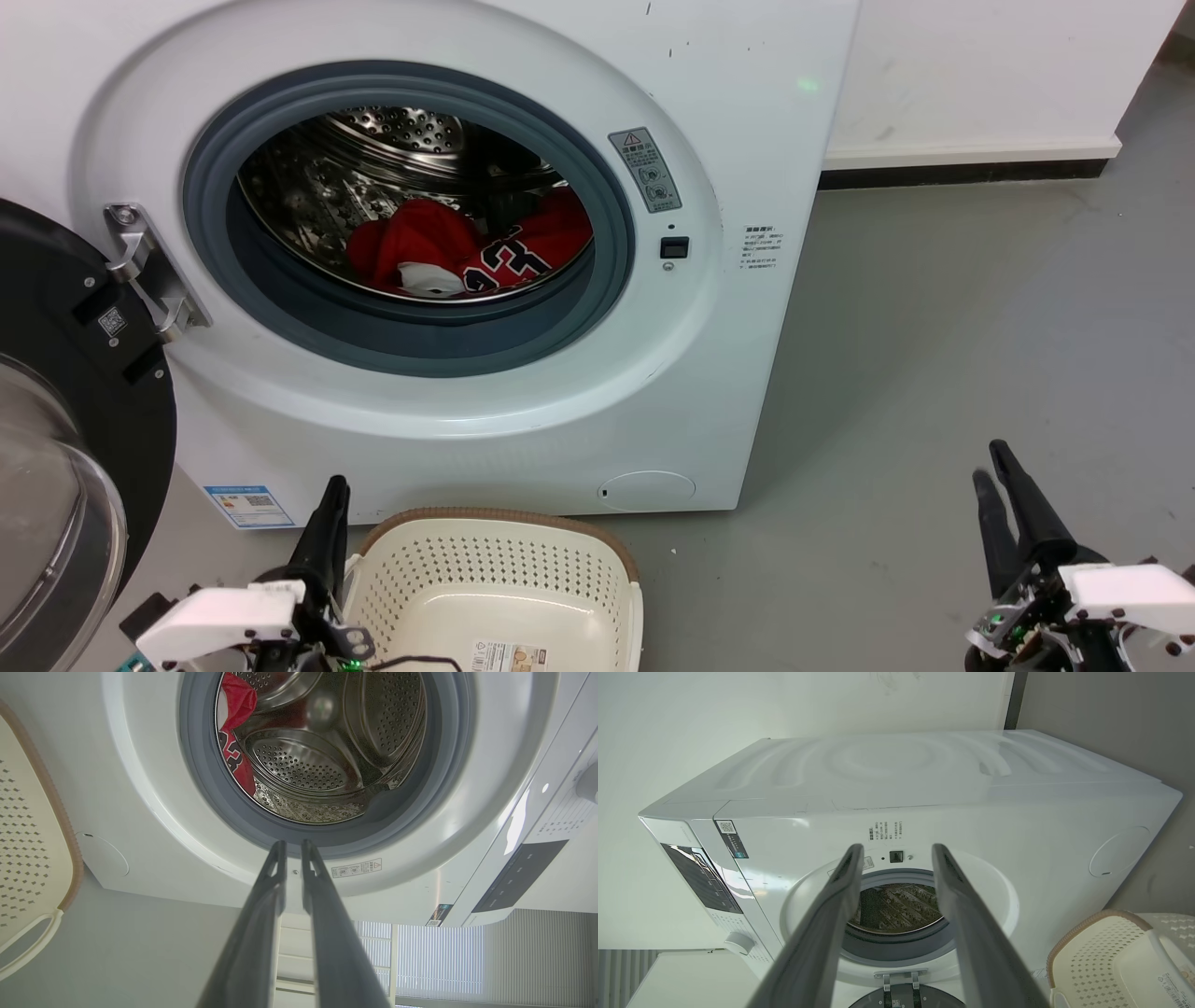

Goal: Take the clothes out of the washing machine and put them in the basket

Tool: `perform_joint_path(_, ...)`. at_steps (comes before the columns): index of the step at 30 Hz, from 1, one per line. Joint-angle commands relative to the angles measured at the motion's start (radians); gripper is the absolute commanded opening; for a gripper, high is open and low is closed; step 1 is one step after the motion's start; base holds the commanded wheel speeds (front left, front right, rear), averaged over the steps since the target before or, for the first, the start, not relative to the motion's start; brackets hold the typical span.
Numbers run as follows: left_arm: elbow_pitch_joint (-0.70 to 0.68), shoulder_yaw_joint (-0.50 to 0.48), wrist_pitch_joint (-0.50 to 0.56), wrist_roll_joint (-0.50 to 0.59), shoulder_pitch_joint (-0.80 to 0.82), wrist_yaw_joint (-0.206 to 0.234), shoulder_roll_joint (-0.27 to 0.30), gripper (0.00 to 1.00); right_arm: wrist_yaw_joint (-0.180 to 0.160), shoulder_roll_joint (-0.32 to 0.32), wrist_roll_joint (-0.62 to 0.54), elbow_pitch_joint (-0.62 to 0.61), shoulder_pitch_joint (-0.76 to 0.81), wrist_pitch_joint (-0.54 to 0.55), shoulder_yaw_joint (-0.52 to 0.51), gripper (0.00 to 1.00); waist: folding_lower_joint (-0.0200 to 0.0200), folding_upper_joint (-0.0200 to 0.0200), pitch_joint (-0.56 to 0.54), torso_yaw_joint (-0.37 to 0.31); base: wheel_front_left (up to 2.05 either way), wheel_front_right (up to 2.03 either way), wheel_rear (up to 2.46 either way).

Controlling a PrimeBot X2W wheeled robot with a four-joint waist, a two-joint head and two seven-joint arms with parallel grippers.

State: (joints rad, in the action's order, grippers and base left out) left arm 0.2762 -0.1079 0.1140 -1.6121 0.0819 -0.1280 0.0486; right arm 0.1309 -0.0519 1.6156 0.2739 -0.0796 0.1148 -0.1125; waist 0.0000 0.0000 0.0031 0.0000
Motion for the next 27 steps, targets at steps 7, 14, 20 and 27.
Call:
perform_joint_path(7,-0.029,0.012,-0.040,0.032,-0.005,0.000,0.001,1.00,0.000,0.000,-0.015,-0.027,0.012,-0.040,0.011,1.00,0.0000,0.0000,0.001,-0.001,0.00,0.00,0.00)
perform_joint_path(14,-0.036,0.003,-0.073,0.086,-0.013,-0.001,0.001,1.00,0.000,0.000,-0.071,-0.037,0.023,-0.073,-0.004,1.00,0.0000,0.0000,0.002,-0.002,0.00,0.00,0.00)
perform_joint_path(20,-0.049,-0.019,-0.100,0.155,-0.014,-0.001,0.001,1.00,0.000,0.000,-0.173,-0.032,0.018,-0.100,-0.029,1.00,0.0000,0.0000,0.002,-0.003,0.00,0.00,0.00)
perform_joint_path(27,-0.076,-0.075,-0.129,0.274,-0.008,0.000,0.001,1.00,0.000,0.000,-0.365,-0.062,0.015,-0.129,-0.056,1.00,0.0000,0.0000,0.005,-0.004,0.00,0.00,0.00)
